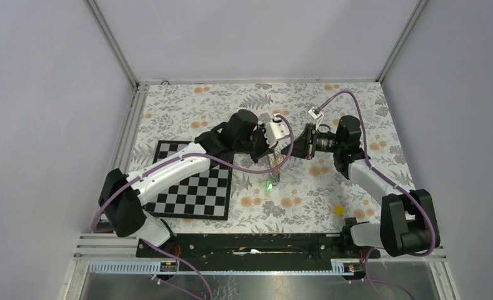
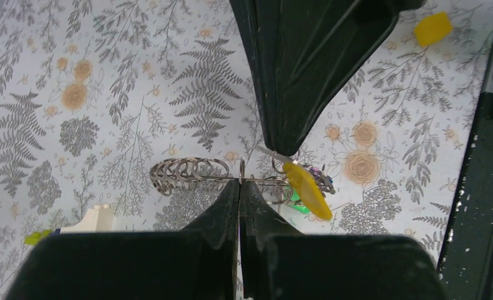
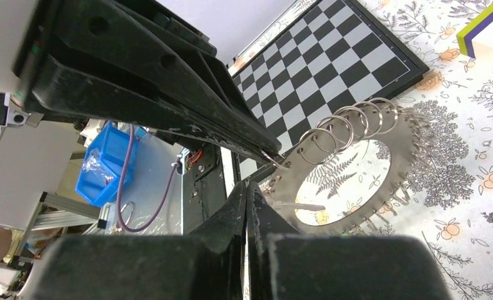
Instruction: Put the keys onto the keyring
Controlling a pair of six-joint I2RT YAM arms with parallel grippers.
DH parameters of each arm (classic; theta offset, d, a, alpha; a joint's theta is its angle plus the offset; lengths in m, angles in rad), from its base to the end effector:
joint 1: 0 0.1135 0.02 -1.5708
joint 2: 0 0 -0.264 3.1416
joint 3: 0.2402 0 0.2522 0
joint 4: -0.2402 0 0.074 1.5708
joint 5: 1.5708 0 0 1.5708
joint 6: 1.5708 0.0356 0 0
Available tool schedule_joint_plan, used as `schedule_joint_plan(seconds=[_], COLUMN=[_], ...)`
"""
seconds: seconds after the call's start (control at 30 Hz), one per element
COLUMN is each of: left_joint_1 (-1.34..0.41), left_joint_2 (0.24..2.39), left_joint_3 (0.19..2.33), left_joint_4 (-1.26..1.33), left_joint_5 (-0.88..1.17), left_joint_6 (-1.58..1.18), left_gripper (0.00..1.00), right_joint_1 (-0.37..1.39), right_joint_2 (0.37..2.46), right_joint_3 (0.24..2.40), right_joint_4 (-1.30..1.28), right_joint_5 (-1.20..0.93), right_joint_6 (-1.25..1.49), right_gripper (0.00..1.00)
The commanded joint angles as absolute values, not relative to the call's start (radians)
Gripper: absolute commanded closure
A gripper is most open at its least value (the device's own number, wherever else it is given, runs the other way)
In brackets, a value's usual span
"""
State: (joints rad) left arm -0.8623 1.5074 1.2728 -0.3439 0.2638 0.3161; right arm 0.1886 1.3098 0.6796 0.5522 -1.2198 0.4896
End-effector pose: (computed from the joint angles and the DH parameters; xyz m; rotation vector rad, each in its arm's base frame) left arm 0.2182 -0.2689 0.3191 1.3428 1.7269 -0.5973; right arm 0.2600 0.0837 0.2660 -0.7497 1.6643 1.4819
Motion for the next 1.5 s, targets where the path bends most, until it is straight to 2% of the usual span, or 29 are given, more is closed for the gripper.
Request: schedule_joint_plan(seconds=[0.0, 0.2, 0.23, 0.3, 0.37, 0.53, 0.77, 1.07, 1.33, 1.47], left_joint_1=[-0.865, -0.865, -0.865, -0.864, -0.859, -0.817, -0.783, -0.772, -0.773, -0.774], left_joint_2=[1.499, 1.494, 1.492, 1.483, 1.470, 1.448, 1.439, 1.440, 1.447, 1.435], left_joint_3=[1.342, 1.334, 1.329, 1.316, 1.298, 1.274, 1.274, 1.270, 1.287, 1.283], left_joint_4=[-0.295, -0.303, -0.307, -0.314, -0.314, -0.320, -0.322, -0.322, -0.338, -0.341], left_joint_5=[0.357, 0.319, 0.300, 0.239, 0.191, 0.129, 0.060, 0.070, 0.103, 0.115], left_joint_6=[0.325, 0.314, 0.315, 0.321, 0.326, 0.317, 0.308, 0.305, 0.301, 0.303], left_gripper=[1.00, 1.00, 1.00, 1.00, 1.00, 1.00, 1.00, 1.00, 1.00, 1.00], right_joint_1=[0.191, 0.186, 0.180, 0.164, 0.149, 0.132, 0.132, 0.136, 0.137, 0.137], right_joint_2=[1.285, 1.266, 1.247, 1.225, 1.207, 1.150, 1.164, 1.273, 1.464, 1.501], right_joint_3=[0.640, 0.642, 0.665, 0.745, 0.801, 0.811, 0.771, 0.687, 0.782, 0.816], right_joint_4=[0.808, 0.746, 0.639, 0.180, -0.110, -0.427, -0.560, -0.497, -0.473, -0.473], right_joint_5=[-1.244, -1.256, -1.252, -1.225, -1.175, -1.058, -0.871, -0.696, -0.518, -0.472], right_joint_6=[0.595, 0.549, 0.477, 0.139, -0.103, -0.424, -0.656, -0.780, -0.688, -0.660], right_gripper=[1.00, 1.00, 1.00, 1.00, 1.00, 1.00, 1.00, 0.99, 0.88, 0.74])
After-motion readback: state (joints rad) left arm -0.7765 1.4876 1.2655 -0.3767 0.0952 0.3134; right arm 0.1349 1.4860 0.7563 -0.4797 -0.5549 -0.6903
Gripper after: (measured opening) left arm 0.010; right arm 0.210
